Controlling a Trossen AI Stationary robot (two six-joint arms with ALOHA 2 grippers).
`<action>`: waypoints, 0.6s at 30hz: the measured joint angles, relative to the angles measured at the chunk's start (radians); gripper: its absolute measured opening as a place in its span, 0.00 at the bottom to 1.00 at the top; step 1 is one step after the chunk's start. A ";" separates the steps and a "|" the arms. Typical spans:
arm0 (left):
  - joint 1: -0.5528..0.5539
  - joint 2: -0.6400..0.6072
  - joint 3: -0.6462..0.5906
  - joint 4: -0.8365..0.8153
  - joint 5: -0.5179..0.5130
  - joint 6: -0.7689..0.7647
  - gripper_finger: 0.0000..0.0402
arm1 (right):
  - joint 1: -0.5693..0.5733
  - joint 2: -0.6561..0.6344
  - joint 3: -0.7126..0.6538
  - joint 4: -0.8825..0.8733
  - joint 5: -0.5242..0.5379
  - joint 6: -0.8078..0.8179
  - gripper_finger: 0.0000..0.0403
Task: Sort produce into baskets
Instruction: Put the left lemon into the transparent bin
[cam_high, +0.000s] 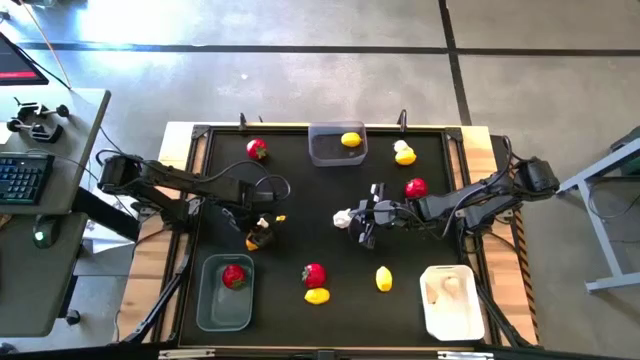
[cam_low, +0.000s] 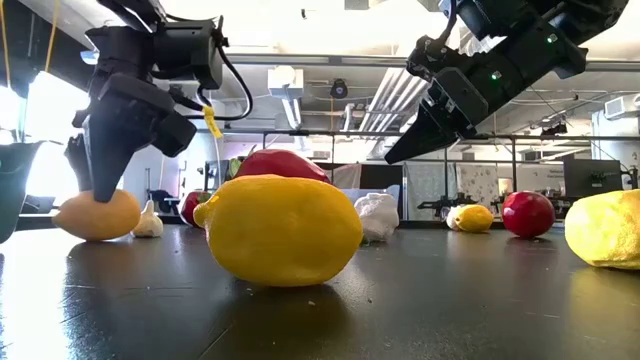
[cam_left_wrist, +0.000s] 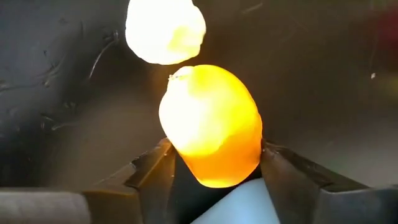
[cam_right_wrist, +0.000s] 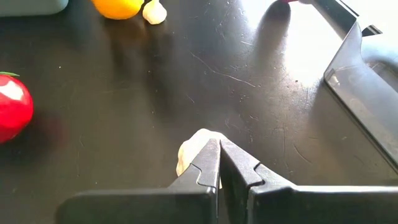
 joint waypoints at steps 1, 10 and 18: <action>0.000 0.000 0.000 -0.003 0.003 0.017 0.47 | 0.000 0.000 0.000 0.000 0.000 0.000 0.00; 0.002 -0.095 0.005 -0.038 0.002 0.130 0.24 | 0.000 0.000 0.000 0.005 0.005 0.004 0.00; 0.120 -0.170 0.068 0.157 -0.027 0.242 0.24 | -0.012 0.000 0.000 0.046 0.005 -0.010 0.00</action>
